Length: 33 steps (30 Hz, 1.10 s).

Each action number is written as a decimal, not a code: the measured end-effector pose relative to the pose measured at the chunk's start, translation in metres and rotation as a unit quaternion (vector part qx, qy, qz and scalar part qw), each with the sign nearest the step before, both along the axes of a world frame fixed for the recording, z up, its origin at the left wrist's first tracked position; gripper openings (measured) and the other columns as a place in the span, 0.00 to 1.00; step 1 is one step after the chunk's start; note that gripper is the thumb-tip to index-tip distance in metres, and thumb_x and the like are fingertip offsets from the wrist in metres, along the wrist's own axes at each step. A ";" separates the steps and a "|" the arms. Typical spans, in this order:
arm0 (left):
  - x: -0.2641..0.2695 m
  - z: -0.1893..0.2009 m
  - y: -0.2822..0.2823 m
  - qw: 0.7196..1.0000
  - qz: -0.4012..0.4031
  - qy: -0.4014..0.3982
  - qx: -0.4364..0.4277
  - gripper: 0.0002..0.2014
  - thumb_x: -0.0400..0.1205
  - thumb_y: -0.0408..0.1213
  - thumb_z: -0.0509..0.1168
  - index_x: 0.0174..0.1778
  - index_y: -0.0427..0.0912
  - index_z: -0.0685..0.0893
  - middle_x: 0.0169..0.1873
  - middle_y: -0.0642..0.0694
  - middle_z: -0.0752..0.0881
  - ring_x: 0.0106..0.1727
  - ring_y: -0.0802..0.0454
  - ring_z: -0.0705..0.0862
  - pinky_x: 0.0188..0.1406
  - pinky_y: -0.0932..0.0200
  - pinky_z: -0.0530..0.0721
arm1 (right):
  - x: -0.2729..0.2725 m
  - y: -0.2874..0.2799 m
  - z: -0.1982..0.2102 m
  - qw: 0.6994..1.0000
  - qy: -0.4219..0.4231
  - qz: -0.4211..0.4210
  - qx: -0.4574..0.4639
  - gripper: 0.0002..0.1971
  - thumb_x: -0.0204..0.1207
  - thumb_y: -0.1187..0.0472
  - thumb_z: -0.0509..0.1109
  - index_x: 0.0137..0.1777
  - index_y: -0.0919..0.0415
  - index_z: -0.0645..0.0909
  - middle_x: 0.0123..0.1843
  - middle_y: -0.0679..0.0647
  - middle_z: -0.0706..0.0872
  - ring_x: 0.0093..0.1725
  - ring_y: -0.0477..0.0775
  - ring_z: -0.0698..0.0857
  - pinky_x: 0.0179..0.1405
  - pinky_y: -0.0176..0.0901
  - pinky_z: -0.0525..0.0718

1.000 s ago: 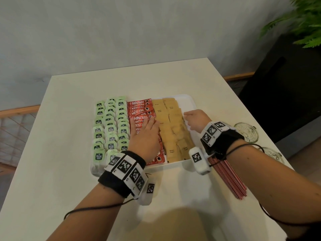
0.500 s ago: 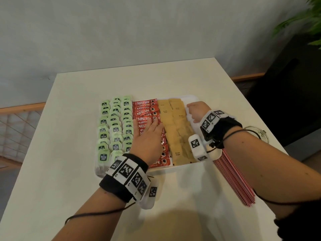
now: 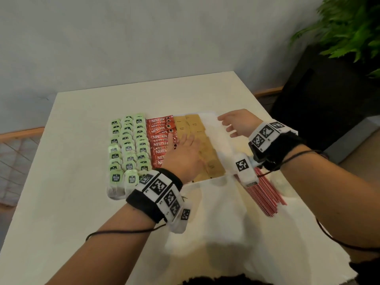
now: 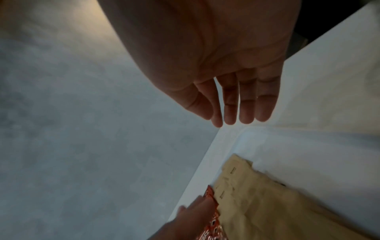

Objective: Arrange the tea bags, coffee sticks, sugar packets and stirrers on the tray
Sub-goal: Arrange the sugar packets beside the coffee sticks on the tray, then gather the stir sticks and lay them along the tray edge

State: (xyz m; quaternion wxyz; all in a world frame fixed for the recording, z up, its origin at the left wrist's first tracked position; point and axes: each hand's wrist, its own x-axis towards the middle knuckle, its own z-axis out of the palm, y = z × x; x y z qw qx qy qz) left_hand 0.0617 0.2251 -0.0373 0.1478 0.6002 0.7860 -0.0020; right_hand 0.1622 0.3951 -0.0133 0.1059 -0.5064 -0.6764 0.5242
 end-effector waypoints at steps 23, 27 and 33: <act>0.106 -0.040 -0.007 0.991 -0.106 0.077 -0.037 0.17 0.86 0.45 0.54 0.62 0.45 0.85 0.58 0.42 0.84 0.62 0.41 0.80 0.69 0.40 0.68 | 0.124 -0.119 -0.041 0.984 -0.157 0.057 0.065 0.14 0.81 0.65 0.55 0.59 0.63 0.80 0.54 0.60 0.86 0.51 0.59 0.84 0.55 0.51 0.82; 0.108 -0.043 -0.007 0.995 -0.081 -0.022 -0.047 0.16 0.84 0.43 0.54 0.52 0.43 0.87 0.49 0.44 0.87 0.52 0.43 0.85 0.49 0.51 0.77 | 0.129 -0.114 -0.038 0.993 -0.116 0.029 0.026 0.12 0.81 0.67 0.57 0.35 0.60 0.75 0.38 0.57 0.80 0.36 0.53 0.76 0.41 0.46 0.76; 0.110 -0.032 -0.002 0.987 -0.060 -0.131 -0.067 0.17 0.83 0.42 0.59 0.28 0.43 0.74 0.33 0.44 0.80 0.36 0.46 0.80 0.32 0.57 0.75 | 0.130 -0.119 -0.043 0.992 -0.002 -0.040 -0.119 0.08 0.79 0.65 0.64 0.38 0.60 0.78 0.41 0.59 0.83 0.42 0.55 0.83 0.52 0.56 0.87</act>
